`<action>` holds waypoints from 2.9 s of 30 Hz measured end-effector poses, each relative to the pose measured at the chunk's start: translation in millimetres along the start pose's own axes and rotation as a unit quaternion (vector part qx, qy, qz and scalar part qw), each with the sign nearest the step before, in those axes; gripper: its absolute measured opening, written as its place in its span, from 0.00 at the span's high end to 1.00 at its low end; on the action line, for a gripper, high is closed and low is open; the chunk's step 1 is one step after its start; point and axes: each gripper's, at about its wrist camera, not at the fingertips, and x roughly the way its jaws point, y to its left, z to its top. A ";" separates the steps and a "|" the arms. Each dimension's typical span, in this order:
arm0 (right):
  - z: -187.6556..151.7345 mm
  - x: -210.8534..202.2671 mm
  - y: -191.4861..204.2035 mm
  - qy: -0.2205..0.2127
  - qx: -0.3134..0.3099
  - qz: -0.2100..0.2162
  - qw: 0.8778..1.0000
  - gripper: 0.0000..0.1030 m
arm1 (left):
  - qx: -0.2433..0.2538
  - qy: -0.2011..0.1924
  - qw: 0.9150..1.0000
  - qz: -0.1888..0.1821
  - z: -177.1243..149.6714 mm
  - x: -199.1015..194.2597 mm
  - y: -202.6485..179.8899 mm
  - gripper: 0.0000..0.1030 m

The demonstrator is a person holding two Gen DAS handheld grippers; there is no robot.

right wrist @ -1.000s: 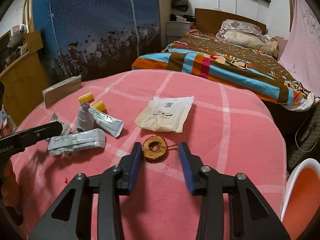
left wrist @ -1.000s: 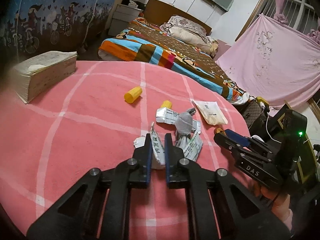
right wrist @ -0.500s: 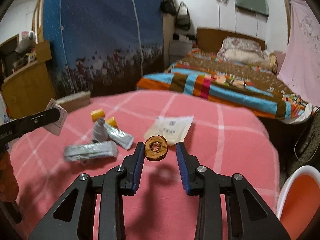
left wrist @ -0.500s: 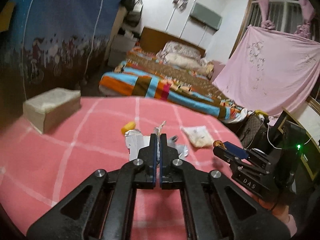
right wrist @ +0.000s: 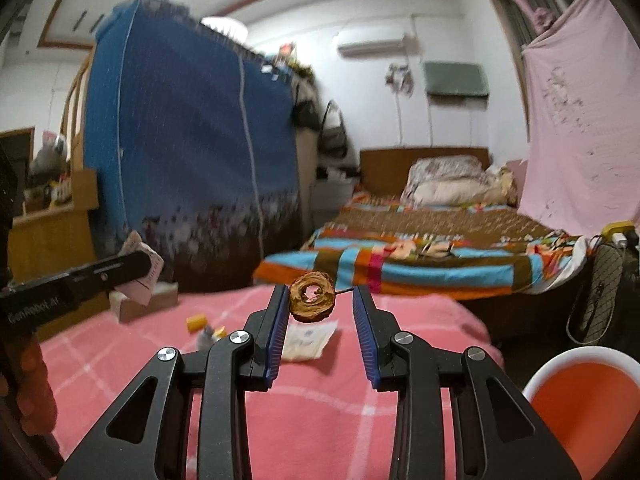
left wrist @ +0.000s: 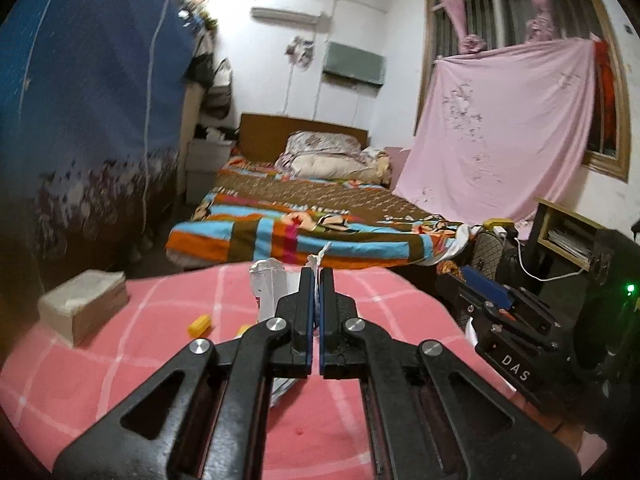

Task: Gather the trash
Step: 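Carry the tissue and cracker over the bucket and open the right tool, then open the left tool over the bucket to drop the white tissue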

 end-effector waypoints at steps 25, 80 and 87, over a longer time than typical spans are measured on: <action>1.9 -96.1 -124.8 -0.067 0.098 -0.176 0.977 0.70 | 0.098 0.013 0.984 -0.151 1.7 35.4 -150.6 1.00; -26.5 -121.5 -197.9 0.004 0.219 -0.260 0.940 0.55 | 0.026 0.147 0.967 -0.207 -26.1 95.6 -210.3 0.83; -14.8 -112.2 -174.8 -0.022 0.178 -0.250 0.951 0.38 | 0.004 0.101 0.982 -0.160 -10.9 81.6 -172.2 0.63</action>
